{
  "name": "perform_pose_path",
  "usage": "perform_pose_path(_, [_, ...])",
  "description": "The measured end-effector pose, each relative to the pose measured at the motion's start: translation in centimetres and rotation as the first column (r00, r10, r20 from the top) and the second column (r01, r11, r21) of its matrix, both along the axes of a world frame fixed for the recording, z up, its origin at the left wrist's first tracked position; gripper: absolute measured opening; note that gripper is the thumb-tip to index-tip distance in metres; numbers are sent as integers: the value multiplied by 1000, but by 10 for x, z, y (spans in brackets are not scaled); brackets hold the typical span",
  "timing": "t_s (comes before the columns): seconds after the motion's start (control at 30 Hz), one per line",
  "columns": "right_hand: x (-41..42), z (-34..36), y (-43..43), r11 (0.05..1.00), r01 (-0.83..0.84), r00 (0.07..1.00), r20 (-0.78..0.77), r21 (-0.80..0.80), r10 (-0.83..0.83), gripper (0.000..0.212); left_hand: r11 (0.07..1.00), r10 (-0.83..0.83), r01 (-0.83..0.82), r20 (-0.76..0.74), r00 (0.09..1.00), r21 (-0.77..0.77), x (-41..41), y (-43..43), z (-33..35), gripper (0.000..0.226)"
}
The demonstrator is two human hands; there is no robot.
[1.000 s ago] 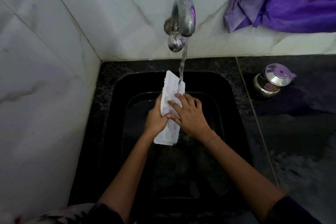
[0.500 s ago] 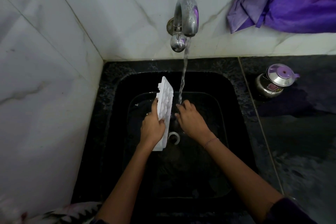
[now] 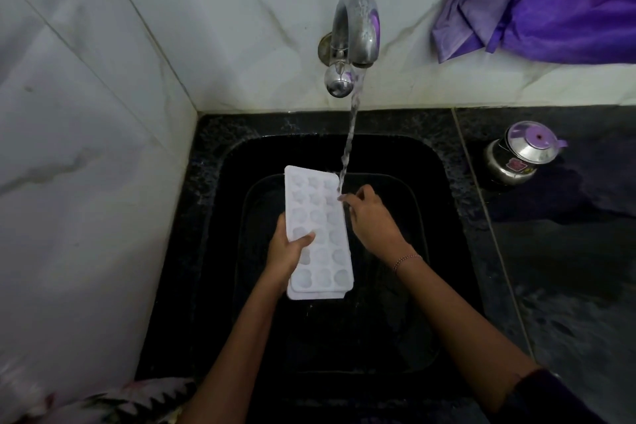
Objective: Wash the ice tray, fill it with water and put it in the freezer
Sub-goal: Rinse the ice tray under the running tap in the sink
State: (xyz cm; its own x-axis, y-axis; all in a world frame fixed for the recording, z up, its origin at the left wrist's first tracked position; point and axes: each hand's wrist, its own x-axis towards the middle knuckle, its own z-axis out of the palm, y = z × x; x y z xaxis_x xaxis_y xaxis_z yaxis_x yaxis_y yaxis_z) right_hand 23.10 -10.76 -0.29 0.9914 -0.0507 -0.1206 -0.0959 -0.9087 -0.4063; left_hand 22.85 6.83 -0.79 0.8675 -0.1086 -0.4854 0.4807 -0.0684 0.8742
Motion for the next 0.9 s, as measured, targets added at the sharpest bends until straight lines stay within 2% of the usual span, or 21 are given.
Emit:
perform_pose_path(0.13, [-3, 1, -3, 999, -5, 1000, 10, -46, 6, 37, 995, 27, -32, -52, 998, -99, -2, -1, -2, 44])
perform_pose_path(0.33, [1, 9, -1, 975, 31, 998, 62, -219, -18, 30, 986, -10, 0, -57, 998, -166, -1, -6, -2, 41])
perform_pose_path(0.43, [3, 11, 3, 975, 43, 995, 100, -220, -21, 28, 979, -25, 10, -70, 997, -205, -2, -11, 0, 36])
perform_pose_path(0.53, [2, 11, -3, 970, 1, 997, 73, -244, 18, 33, 977, -16, 1, -66, 998, -215, 0, -12, 1, 36])
perform_pose_path(0.7, [4, 16, -12, 945, -3, 994, 105, -327, 39, 27, 976, -24, 14, -42, 999, -218, -2, -16, 6, 31])
perform_pose_path(0.8, [5, 20, -15, 942, -64, 993, 74, -329, 93, 30, 977, -27, 22, -23, 999, -213, 0, -18, 7, 30])
perform_pose_path(0.9, [6, 27, -17, 950, -18, 993, 107, -312, 54, 30, 973, -36, 29, -26, 999, -229, 0, -22, 7, 31])
